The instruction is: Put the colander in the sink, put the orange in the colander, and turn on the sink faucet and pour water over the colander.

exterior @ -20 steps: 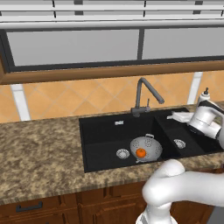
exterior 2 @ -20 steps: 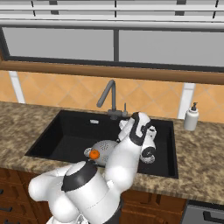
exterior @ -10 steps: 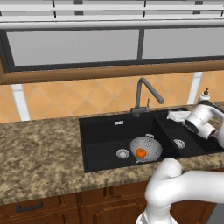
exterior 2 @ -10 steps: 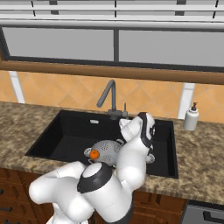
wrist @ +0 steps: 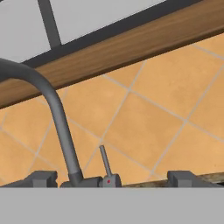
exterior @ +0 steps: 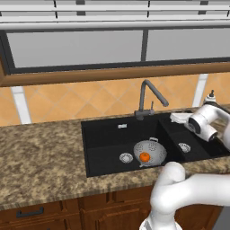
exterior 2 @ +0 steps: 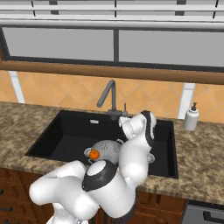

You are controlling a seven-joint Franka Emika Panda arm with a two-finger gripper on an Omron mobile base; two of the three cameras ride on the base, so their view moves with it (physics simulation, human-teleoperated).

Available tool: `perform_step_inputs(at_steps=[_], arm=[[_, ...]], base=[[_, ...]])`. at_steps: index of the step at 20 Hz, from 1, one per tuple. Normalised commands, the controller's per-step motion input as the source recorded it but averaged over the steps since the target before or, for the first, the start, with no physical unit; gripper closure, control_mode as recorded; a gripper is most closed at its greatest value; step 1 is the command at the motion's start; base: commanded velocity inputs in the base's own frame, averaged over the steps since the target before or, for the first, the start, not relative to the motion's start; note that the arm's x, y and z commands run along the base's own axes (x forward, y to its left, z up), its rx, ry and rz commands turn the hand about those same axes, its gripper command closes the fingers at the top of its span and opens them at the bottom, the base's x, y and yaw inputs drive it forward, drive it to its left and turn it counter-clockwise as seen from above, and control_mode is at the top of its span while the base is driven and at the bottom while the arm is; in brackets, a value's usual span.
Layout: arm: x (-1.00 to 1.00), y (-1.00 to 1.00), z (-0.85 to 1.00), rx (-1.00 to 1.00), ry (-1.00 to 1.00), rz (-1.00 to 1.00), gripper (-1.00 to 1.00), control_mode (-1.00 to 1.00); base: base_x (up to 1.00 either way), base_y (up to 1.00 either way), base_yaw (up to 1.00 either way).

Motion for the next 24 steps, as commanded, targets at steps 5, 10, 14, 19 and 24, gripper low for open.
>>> perform_step_inputs(at_steps=[5, 10, 14, 19, 24], arm=[[0.18, 0.18, 0.00, -0.02, 0.00, -0.01, -1.00, -1.00], [0.24, 0.23, 0.00, -0.02, 0.00, 0.00, -1.00, -1.00], [0.23, 0.06, 0.00, 0.00, 0.00, 0.00, -1.00, -1.00], [0.20, 0.00, 0.00, 0.00, 0.00, 0.00, -1.00, -1.00], [0.10, -0.01, -0.01, 0.00, 0.00, 0.00, -1.00, -1.00]], base=[[0.00, 0.00, 0.00], [0.00, 0.00, 0.00], [0.00, 0.00, 0.00], [0.00, 0.00, 0.00], [0.00, 0.00, 0.00]])
